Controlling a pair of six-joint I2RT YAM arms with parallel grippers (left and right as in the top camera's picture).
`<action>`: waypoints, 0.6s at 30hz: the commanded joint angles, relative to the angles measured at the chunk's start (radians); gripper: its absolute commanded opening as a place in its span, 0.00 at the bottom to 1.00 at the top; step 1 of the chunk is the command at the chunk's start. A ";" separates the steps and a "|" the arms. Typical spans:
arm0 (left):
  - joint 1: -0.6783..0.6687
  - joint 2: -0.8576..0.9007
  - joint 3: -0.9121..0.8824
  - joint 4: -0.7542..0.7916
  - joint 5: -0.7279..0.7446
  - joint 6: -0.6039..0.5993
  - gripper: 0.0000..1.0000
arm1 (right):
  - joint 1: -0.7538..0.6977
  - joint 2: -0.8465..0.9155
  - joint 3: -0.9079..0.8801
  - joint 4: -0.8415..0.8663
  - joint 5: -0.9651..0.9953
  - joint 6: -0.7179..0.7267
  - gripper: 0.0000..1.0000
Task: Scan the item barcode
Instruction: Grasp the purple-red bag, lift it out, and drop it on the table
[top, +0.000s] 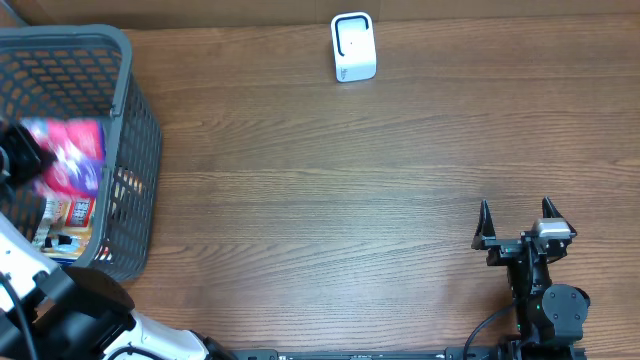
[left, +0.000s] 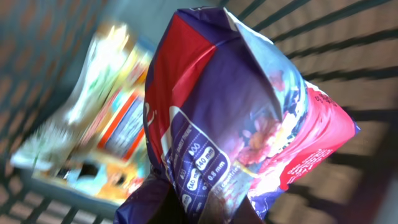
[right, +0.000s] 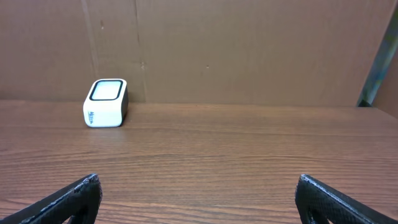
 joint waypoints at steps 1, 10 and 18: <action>-0.002 -0.063 0.159 -0.023 0.244 -0.018 0.04 | 0.005 -0.007 -0.011 0.006 0.006 0.003 1.00; -0.029 -0.245 0.294 0.018 0.489 -0.041 0.04 | 0.005 -0.007 -0.011 0.006 0.006 0.003 1.00; -0.360 -0.303 0.291 -0.109 0.586 -0.006 0.04 | 0.005 -0.007 -0.011 0.006 0.006 0.003 1.00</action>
